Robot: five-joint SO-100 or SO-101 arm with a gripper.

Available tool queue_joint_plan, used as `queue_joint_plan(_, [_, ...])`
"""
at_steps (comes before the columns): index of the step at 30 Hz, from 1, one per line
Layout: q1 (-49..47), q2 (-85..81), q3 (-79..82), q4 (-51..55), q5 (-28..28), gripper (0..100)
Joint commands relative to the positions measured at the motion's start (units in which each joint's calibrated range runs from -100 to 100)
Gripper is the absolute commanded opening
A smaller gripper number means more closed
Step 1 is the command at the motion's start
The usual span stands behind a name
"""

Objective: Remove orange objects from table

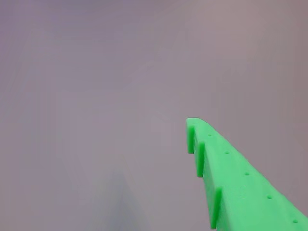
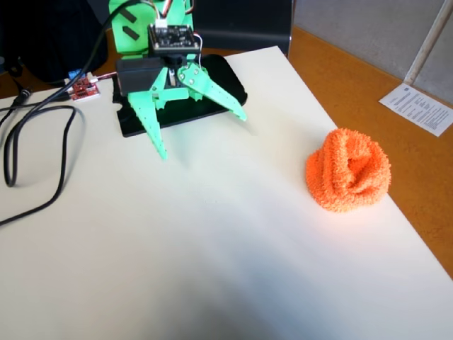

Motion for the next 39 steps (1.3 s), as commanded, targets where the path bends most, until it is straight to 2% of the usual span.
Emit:
queue_joint_plan(1, [-6.88,19.40,-28.90,-1.21,-5.62,56])
queue_joint_plan(6, [-15.23,38.28,-54.19,2.28,-8.11,56])
queue_joint_plan(10, [-19.08,50.53,-63.59,-1.53,-8.40,56])
queue_joint_plan(12, [-20.41,54.98,-65.82,0.17,-9.33,56])
queue_joint_plan(20, [-27.28,59.43,-56.13,13.06,-12.60,56])
queue_joint_plan(26, [-30.76,54.39,-46.34,5.44,-12.70,56])
queue_joint_plan(32, [-29.65,55.48,-47.50,2.20,-10.45,56])
queue_joint_plan(39, [-27.13,58.09,-48.57,-5.26,-10.94,56])
